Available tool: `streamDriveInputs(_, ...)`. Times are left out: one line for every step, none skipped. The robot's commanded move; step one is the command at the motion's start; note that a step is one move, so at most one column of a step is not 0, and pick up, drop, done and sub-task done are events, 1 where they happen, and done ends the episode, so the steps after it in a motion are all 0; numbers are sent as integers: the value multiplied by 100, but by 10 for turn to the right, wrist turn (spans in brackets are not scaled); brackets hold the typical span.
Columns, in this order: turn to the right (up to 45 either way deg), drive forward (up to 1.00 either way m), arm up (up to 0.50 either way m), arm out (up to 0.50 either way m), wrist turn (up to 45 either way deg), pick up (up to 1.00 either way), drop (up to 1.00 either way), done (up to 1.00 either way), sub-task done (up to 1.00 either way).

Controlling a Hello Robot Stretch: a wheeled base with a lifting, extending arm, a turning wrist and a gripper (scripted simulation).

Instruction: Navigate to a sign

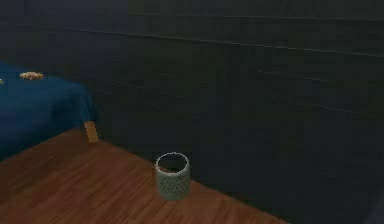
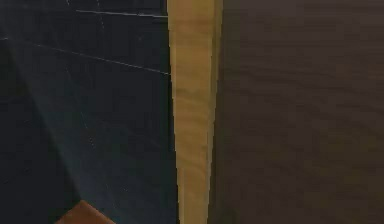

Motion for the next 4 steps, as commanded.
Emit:
streamDriveInputs(-450,0,0,0,0,0,0,0,0)
streamDriveInputs(-390,0,0,0,0,0,0,0,0)
streamDriveInputs(0,100,0,0,0,0,0,0,0)
streamDriveInputs(-30,0,0,0,0,0,0,0,0)
